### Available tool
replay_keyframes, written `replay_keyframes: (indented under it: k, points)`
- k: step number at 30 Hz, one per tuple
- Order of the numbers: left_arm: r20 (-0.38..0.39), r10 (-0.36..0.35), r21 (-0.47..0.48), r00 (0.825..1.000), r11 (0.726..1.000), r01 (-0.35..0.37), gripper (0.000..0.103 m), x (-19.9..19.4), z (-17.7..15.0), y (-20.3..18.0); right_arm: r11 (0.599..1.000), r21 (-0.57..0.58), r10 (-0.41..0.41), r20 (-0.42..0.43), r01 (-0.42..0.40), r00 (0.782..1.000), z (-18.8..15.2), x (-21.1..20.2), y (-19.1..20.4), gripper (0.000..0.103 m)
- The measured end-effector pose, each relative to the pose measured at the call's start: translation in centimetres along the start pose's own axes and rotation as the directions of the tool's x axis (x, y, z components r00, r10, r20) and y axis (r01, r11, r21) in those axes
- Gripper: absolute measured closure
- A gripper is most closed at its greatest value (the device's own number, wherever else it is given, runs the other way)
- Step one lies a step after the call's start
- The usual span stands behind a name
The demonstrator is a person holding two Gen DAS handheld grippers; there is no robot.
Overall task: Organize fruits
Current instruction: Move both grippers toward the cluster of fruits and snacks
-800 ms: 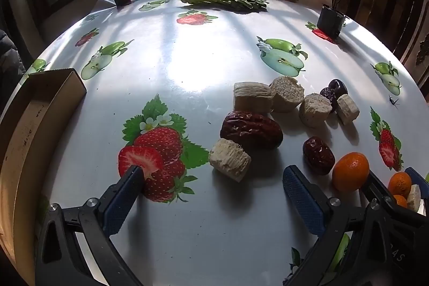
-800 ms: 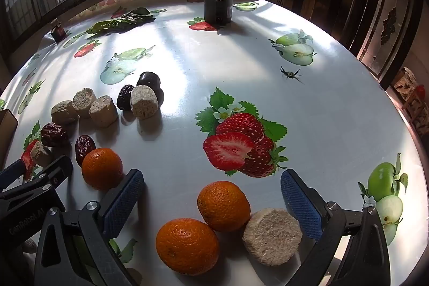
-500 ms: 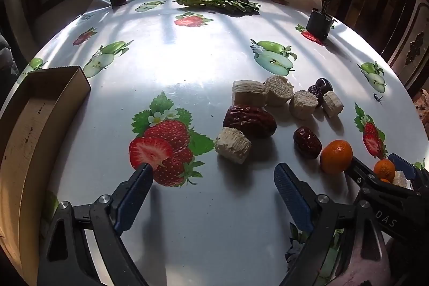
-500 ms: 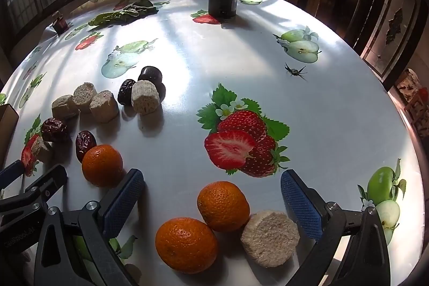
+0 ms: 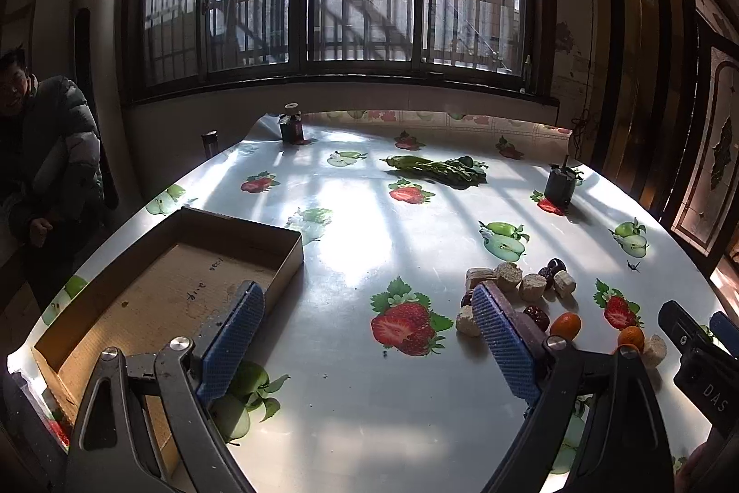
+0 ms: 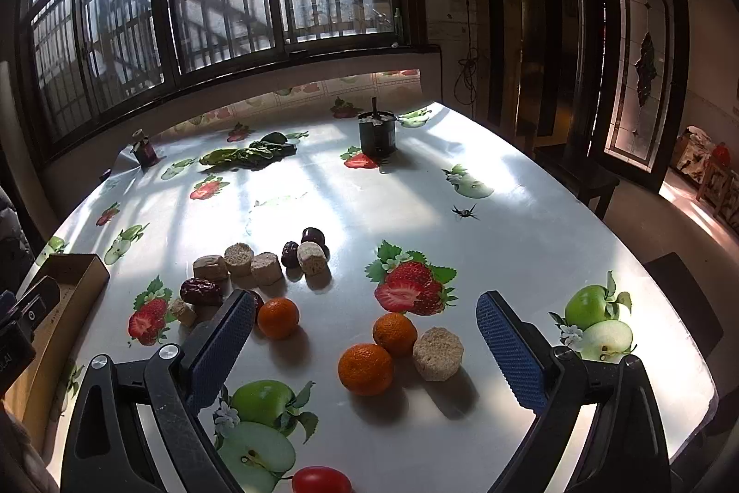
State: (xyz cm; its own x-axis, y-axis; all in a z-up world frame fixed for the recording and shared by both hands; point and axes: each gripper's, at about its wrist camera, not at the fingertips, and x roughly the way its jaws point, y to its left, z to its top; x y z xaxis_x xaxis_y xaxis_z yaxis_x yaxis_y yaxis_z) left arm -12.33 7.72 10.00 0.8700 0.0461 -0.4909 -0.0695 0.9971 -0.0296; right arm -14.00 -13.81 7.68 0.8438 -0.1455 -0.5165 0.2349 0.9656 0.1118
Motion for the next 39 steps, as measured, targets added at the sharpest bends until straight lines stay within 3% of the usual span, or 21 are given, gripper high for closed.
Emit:
replay_keyframes:
  k: [4,13,33,39]
  points:
    - [-0.027,-0.039,0.007,0.999,0.999,0.039,0.011,-0.1,-0.2,0.2,1.0,-0.017,-0.021,0.046,0.022,0.999,-0.7,-1.5,1.3,0.004]
    - [-0.06,-0.066,0.029,0.996,0.997,0.068,0.011,-0.5,-0.6,-0.1,0.999,-0.011,0.03,-0.064,-0.031,0.997,-1.4,-0.5,2.6,0.004]
    - [-0.099,-0.042,0.016,0.994,0.999,0.043,0.011,0.5,-1.4,0.8,0.998,0.021,0.062,-0.095,-0.061,0.994,-2.0,-0.6,1.9,0.004]
    - [-0.164,-0.023,-0.034,0.986,0.999,0.017,0.011,2.4,-1.2,2.4,0.998,0.062,0.037,-0.097,-0.031,0.995,-1.5,-0.3,-0.5,0.004]
